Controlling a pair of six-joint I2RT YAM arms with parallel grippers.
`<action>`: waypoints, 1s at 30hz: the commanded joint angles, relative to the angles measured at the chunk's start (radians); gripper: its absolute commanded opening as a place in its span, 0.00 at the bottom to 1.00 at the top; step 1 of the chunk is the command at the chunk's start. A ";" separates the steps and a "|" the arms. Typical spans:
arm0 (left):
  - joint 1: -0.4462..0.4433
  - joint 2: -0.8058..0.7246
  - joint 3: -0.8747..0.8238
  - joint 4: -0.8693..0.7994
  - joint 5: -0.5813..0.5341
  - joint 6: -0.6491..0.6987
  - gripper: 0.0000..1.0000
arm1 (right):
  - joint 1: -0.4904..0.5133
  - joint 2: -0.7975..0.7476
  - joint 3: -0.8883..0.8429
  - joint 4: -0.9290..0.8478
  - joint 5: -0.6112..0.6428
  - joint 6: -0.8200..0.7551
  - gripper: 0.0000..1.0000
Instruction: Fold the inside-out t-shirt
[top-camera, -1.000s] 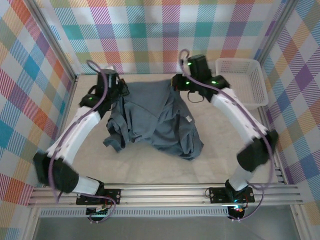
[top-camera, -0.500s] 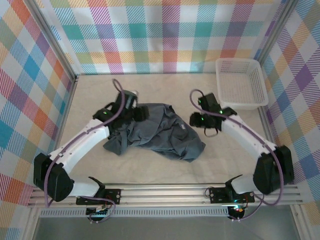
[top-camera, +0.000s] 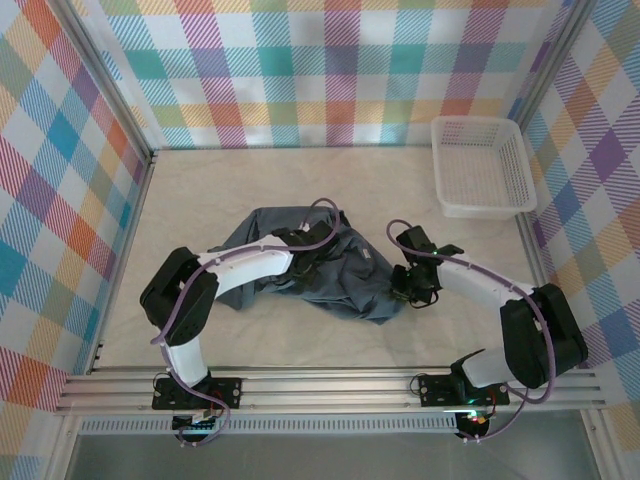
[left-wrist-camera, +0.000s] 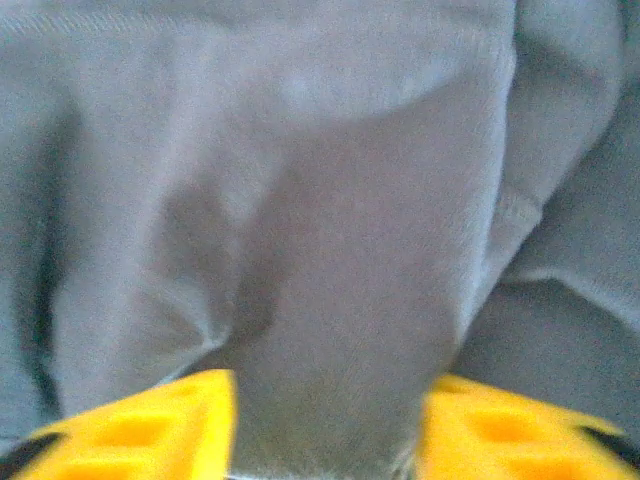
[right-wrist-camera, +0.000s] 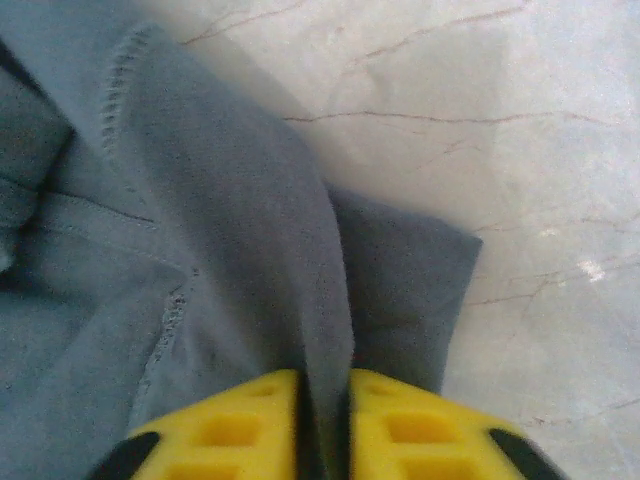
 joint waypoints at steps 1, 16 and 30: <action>0.027 -0.019 0.044 -0.009 -0.067 0.020 0.23 | -0.002 -0.033 0.060 -0.008 0.019 0.009 0.06; 0.438 -0.424 0.643 -0.143 0.203 0.065 0.00 | -0.030 -0.185 0.683 -0.061 0.418 -0.472 0.00; 0.488 -0.639 0.882 -0.012 0.189 0.145 0.00 | -0.043 -0.315 1.038 0.214 0.443 -0.741 0.00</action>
